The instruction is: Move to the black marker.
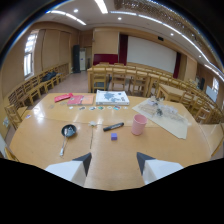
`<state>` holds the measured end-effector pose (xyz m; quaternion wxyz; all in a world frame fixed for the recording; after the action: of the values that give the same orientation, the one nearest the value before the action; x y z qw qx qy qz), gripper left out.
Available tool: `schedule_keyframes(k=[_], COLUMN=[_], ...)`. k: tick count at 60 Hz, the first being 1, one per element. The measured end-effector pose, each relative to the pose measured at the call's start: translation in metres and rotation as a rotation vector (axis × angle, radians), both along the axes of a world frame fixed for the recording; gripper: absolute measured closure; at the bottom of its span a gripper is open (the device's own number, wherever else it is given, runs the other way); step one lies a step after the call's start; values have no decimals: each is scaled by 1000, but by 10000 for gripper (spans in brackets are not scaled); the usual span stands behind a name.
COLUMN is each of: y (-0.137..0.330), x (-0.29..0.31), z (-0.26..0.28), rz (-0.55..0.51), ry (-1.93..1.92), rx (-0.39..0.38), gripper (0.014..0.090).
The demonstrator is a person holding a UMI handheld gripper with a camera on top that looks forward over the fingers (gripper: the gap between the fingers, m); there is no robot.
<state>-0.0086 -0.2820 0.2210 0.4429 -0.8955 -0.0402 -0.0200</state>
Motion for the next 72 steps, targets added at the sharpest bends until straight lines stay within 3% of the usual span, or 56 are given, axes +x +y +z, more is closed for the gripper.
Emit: schedule_keyframes(k=[24,35,45,72], y=[-15,4,43,212], x=[-31,-39,-32,6], z=[-6,-14,-32,-136], rz=[-67,-63,-60,-31], ry=[-32,-34,-41,-21], rx=[6,-9,-27,-119], gripper=[190,191,195,196])
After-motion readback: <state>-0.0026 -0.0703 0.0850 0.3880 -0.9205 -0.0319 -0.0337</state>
